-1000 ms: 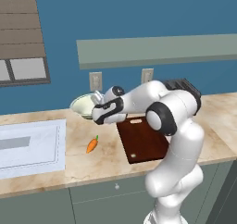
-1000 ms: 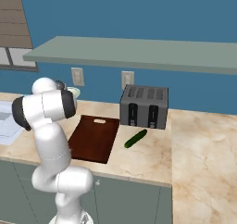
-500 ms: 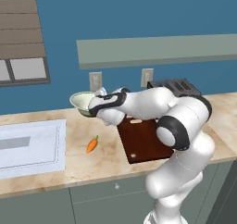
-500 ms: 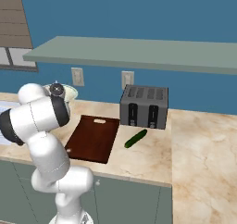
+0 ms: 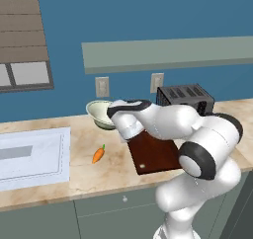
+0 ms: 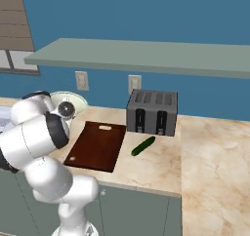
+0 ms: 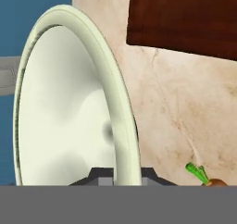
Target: Place the two vegetables and bowl onto the tray for setting up a vegetable dip station.
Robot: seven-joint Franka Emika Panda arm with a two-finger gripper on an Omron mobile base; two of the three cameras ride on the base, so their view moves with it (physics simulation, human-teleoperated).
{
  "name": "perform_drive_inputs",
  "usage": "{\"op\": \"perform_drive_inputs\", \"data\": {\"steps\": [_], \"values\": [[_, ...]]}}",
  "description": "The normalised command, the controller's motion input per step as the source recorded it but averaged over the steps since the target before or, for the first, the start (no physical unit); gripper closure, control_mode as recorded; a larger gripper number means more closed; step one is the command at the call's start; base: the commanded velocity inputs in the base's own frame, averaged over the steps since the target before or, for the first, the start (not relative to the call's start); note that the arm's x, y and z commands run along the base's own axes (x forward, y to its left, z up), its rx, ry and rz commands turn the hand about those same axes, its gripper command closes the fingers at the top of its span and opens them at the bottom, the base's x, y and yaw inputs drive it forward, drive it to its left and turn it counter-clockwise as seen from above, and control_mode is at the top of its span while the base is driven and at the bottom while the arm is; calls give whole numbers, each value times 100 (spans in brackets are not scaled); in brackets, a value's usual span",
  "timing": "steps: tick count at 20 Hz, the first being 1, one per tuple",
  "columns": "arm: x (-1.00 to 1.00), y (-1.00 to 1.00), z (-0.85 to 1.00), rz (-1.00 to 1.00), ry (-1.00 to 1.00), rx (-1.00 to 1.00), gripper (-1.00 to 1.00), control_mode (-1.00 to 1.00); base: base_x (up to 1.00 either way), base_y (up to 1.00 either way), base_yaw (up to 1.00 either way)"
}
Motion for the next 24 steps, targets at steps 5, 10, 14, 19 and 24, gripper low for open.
{"op": "perform_drive_inputs", "data": {"steps": [5, 10, 14, 19, 24], "values": [[-28, -40, 21, 0, 1, 0, 100, -100, 0, 0, 0], [-24, -38, 23, 0, 9, 0, 100, -100, 0, 0, 0], [-19, -38, 27, 0, 16, 0, 100, -100, 0, 0, 0], [-10, -37, 31, 0, 23, -2, 100, -100, 0, 0, 0], [-8, -35, 33, 3, 24, -2, 100, -100, 0, 0, 0]]}}
